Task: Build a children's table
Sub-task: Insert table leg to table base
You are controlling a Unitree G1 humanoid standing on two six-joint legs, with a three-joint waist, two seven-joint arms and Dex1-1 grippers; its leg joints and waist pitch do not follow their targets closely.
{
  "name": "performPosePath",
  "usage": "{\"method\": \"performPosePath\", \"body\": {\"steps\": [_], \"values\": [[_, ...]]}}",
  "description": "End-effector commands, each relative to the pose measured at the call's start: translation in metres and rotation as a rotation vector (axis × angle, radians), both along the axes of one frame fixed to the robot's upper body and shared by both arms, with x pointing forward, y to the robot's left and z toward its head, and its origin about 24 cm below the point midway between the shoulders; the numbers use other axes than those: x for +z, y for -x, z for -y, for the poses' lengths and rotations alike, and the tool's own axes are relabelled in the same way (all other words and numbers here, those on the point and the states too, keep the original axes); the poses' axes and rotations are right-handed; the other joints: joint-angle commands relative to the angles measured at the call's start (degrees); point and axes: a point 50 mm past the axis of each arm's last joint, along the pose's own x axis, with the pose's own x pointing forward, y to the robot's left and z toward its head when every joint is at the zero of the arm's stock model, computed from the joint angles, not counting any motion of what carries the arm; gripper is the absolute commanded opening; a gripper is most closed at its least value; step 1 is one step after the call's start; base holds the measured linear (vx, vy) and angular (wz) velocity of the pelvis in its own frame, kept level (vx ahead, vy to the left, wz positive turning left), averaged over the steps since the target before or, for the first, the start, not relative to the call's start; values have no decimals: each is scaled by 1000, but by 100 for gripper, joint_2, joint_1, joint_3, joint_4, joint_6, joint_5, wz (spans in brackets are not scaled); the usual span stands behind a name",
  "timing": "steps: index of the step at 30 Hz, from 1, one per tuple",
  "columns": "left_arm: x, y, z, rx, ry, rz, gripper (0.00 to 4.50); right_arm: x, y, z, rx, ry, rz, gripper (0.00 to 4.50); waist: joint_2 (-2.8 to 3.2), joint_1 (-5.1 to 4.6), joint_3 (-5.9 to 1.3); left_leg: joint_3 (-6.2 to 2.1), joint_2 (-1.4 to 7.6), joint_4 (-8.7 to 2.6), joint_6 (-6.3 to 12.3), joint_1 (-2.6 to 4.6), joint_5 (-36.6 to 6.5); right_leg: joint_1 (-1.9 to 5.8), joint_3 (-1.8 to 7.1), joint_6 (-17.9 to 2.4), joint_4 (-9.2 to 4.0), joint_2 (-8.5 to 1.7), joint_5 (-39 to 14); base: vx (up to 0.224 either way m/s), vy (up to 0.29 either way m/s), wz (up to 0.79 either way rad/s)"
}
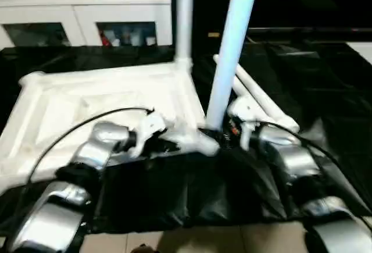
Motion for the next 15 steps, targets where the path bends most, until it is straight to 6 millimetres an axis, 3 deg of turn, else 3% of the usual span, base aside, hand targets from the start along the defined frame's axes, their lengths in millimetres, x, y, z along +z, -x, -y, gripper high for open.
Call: {"method": "performPosePath", "body": {"steps": [1,7,15], "values": [[23,-16,7,105,33,110,0,-42,14,-2,-68,82,-189,196,-1,-36,-242,-114,89,-414,-211,130,-2750,107,153,-512,-688,-337,-3534,0,0,0],[16,-9,35,99,36,110,0,-52,12,-17,-217,0,-280,196,20,-101,-269,-97,121,-452,-161,110,-2741,111,180,-783,-643,-315,-2712,0,0,0],[10,-3,36,81,16,92,0,-49,9,-24,-213,-29,-284,196,14,-117,-275,-78,104,-451,-143,104,-2797,123,194,-823,-630,-302,-2518,0,0,0]]}}
